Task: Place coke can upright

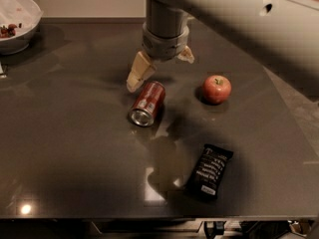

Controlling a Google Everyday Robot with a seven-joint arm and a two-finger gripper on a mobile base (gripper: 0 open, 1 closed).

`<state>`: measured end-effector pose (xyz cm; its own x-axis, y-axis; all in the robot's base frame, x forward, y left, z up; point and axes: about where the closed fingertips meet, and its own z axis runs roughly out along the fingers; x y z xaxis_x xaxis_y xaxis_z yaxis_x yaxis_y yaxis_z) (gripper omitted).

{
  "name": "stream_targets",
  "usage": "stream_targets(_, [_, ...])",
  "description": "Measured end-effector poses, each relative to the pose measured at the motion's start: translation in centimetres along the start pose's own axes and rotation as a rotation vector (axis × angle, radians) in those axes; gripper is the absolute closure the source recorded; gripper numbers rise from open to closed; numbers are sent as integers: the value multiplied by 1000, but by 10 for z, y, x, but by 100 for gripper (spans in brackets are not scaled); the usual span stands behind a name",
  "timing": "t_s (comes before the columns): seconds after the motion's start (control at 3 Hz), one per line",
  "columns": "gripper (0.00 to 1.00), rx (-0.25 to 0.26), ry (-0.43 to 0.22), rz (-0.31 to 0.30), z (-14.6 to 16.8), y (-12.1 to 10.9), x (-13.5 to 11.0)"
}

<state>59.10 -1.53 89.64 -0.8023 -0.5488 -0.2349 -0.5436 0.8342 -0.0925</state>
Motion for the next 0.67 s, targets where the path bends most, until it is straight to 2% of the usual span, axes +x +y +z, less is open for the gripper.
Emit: stream_targets(0.67, [0,44,88,222,17,19,-4])
